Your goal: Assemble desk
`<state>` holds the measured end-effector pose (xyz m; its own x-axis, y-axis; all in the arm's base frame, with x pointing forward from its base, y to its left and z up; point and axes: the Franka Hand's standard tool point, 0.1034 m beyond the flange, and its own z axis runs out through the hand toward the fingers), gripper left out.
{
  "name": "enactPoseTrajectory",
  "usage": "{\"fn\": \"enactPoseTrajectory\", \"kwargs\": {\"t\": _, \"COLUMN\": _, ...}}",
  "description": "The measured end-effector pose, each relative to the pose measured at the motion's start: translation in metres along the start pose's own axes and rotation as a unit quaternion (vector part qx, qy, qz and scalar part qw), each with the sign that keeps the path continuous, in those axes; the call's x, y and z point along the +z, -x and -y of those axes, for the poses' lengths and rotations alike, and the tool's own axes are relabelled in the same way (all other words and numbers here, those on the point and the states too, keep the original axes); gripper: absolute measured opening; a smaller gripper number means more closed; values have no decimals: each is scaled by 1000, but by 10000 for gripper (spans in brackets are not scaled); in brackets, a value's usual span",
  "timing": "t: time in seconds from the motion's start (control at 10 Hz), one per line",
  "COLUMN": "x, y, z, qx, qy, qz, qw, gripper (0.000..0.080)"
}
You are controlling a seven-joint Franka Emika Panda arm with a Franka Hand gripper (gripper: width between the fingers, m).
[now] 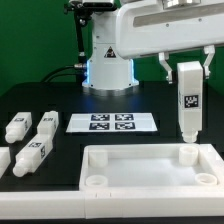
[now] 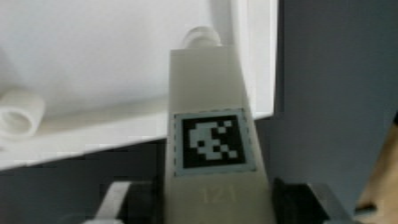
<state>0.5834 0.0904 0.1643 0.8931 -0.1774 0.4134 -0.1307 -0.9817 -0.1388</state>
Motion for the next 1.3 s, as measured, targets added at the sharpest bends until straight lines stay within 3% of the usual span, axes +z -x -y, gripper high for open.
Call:
{"fn": "enactPoseTrajectory", "kwargs": {"t": 0.3, "x": 12, "y": 3, "z": 3, "qx": -69, "qy": 6, "qz": 7, "qw": 998, "gripper": 285}}
{"fn": "enactPoseTrajectory", "kwargs": {"t": 0.6, "x": 18, "y": -16, "z": 16, "qx": -110, "qy": 4, "qz": 2, "qw": 994, "gripper": 285}}
{"fn": "enactPoseTrajectory", "kwargs": {"t": 0.9, "x": 21, "y": -16, "z": 15, "qx": -116, "qy": 5, "qz": -2, "qw": 993, "gripper": 285}}
{"fn": "enactPoseTrajectory", "kwargs": {"t": 1.0, "x": 25, "y": -24, "z": 14, "qx": -130, "qy": 5, "qz": -30, "qw": 991, "gripper": 285}}
{"fn": "enactPoseTrajectory", "kwargs": {"t": 1.3, "x": 37, "y": -25, "z": 15, "qx": -142, "qy": 8, "qz": -30, "qw": 989, "gripper": 285}}
